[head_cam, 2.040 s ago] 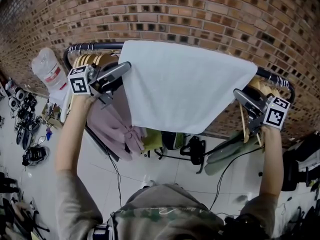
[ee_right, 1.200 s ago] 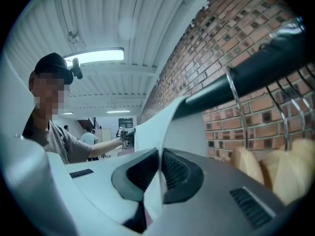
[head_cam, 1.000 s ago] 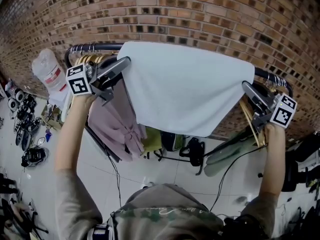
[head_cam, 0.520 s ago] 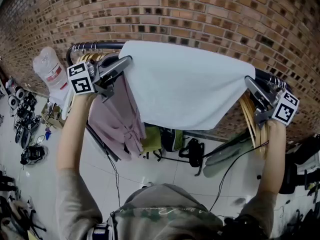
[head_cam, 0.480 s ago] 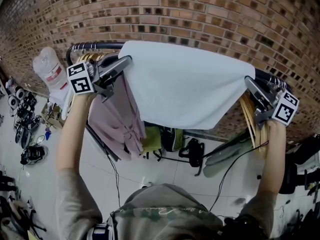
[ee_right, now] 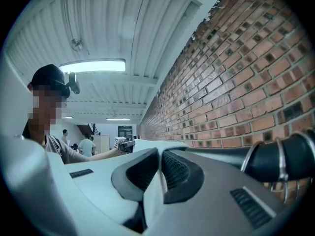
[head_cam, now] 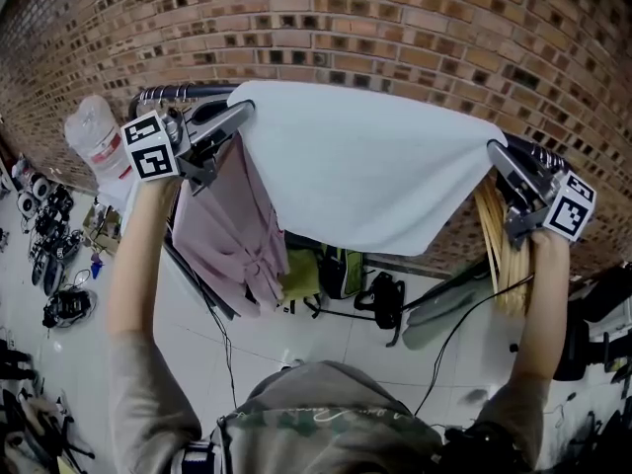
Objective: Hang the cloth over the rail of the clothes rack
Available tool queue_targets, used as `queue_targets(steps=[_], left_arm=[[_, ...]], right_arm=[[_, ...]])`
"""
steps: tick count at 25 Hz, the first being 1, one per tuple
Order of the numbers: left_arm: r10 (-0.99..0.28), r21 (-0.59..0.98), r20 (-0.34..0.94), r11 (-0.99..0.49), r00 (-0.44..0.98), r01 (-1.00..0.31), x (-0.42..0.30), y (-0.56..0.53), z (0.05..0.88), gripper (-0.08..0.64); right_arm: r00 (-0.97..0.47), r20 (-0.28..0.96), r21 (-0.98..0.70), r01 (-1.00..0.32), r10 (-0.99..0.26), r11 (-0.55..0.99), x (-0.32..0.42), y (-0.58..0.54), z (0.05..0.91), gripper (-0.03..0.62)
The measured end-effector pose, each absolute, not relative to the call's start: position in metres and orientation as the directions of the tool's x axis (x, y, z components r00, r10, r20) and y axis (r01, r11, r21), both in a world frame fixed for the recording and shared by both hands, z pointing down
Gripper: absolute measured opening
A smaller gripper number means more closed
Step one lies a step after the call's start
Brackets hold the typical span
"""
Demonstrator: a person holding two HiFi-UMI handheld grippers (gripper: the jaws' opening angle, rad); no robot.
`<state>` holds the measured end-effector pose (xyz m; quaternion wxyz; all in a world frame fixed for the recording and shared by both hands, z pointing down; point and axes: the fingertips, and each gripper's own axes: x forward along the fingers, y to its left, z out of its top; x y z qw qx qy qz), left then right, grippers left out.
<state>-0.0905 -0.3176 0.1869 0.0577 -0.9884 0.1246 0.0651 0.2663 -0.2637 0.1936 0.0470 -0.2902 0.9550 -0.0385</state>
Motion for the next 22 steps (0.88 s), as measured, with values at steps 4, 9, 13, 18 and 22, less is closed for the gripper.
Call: queue_targets(steps=[4,9,13,18,22], left_arm=[[-0.255,-0.101,-0.148,-0.957,0.956,-0.271,-0.087,-0.321,0.192,0.02],[-0.246,-0.067,-0.164,-0.963,0.955,-0.26,-0.085,-0.321,0.203,0.02],[-0.252,-0.028,-0.188,-0.965,0.949,-0.261,-0.086,-0.326,0.205,0.02],[-0.277,-0.035,-0.217,-0.956,0.936,-0.291,-0.092,-0.329,0.2,0.02],[-0.271,-0.011,-0.245,-0.959,0.931,-0.282,-0.095,-0.331,0.201,0.02]], right_arm=[[-0.828,-0.066,-0.077,-0.552,-0.557,0.83,0.266,-0.262,0.197,0.025],[-0.832,-0.066,-0.068,-0.547,-0.551,0.834,0.261,-0.264,0.202,0.025],[-0.839,-0.066,-0.093,-0.534,-0.541,0.84,0.261,-0.261,0.205,0.026],[-0.84,-0.081,-0.116,-0.526,-0.536,0.842,0.261,-0.258,0.205,0.059],[-0.829,-0.072,-0.122,-0.544,-0.554,0.83,0.263,-0.26,0.213,0.086]])
